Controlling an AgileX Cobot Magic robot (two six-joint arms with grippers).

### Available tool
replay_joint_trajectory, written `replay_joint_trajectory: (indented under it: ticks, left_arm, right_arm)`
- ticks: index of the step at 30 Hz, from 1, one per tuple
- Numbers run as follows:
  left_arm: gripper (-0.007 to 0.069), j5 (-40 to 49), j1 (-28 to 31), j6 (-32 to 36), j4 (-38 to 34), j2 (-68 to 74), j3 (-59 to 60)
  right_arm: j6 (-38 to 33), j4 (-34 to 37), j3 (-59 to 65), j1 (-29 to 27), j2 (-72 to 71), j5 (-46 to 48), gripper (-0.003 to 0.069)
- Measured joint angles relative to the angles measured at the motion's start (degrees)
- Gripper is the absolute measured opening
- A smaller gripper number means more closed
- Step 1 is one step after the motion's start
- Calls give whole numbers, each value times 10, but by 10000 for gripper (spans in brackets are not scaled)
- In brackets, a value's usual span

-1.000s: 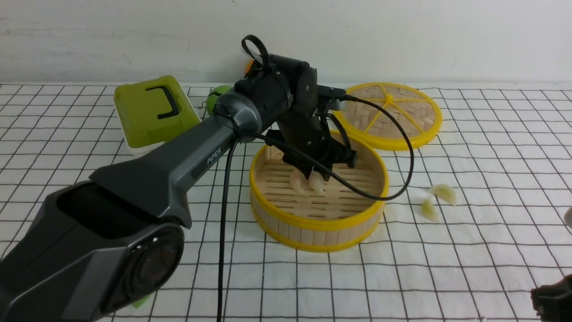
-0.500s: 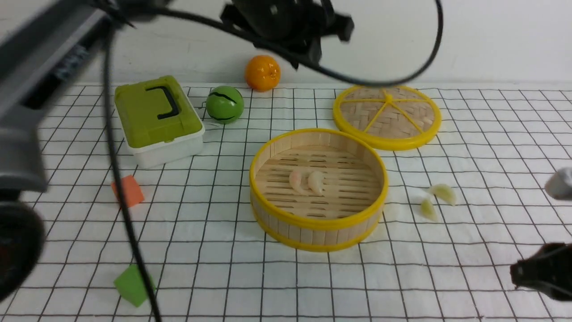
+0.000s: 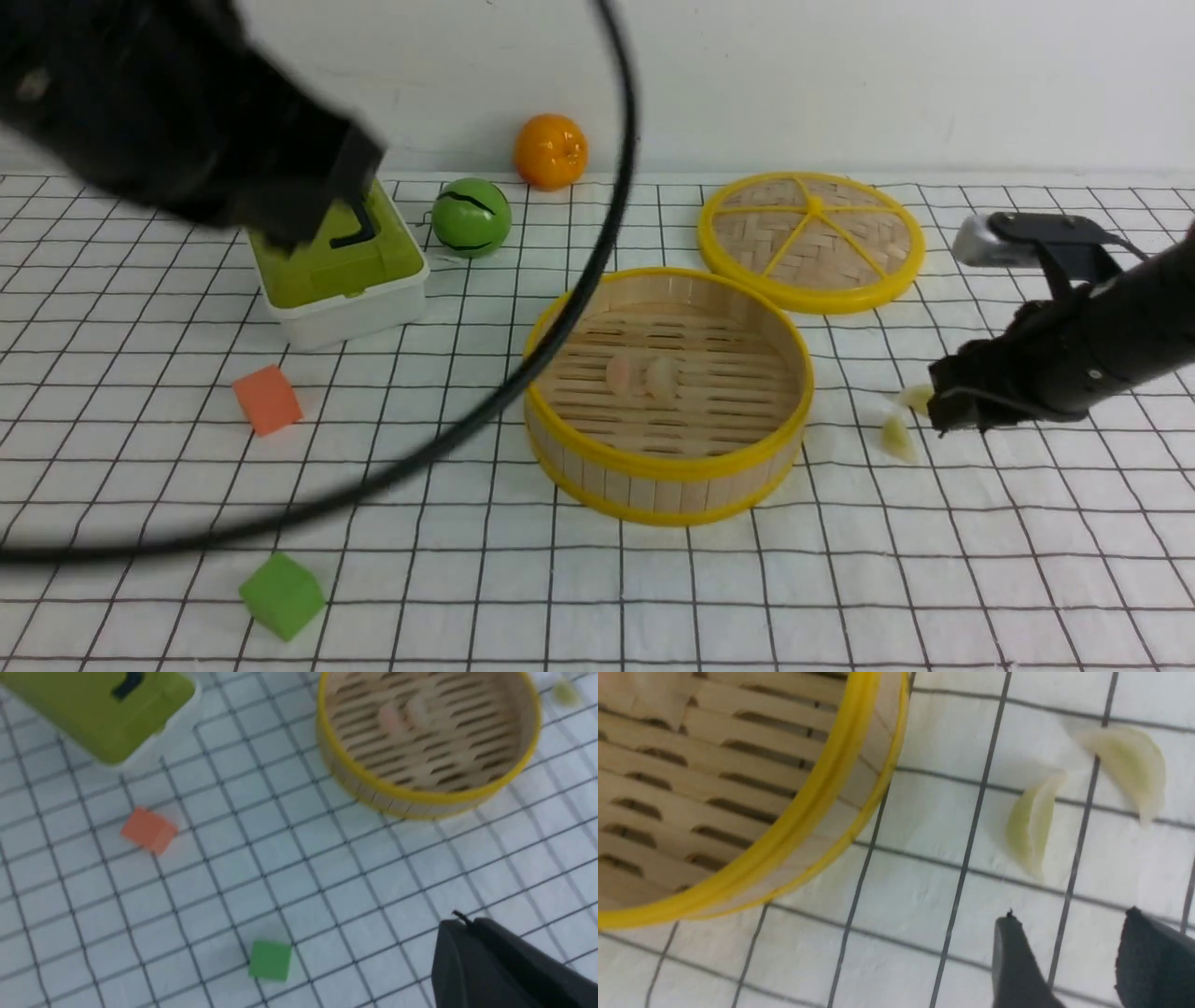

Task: Put the dumplings into the steamer on the table with the white tablecloth.
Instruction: 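Reach for and grasp a dumpling lying on the table beside the steamer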

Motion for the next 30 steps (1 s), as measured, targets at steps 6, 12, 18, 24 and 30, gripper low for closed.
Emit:
replay_joint_trajectory:
  ticks: [6, 12, 18, 24, 30]
  left_arm:
    - [-12, -46, 0, -85, 57, -141, 244]
    - [-12, -53, 0, -135, 89, -222, 391]
    - [-12, -52, 0, -169, 96, -264, 460]
    - [-12, -75, 0, -175, 102, -313, 517]
    - [-12, -161, 0, -177, 105, -353, 527]
  right_arm:
    - [-1, -43, -84, 19, 96, -4, 310]
    - [14, -85, -116, 40, 154, -18, 233]
    - [70, -133, -120, 41, 148, 1, 174]
    - [109, -128, -121, 48, 57, 12, 174]
    - [97, -20, -126, 135, 13, -80, 174]
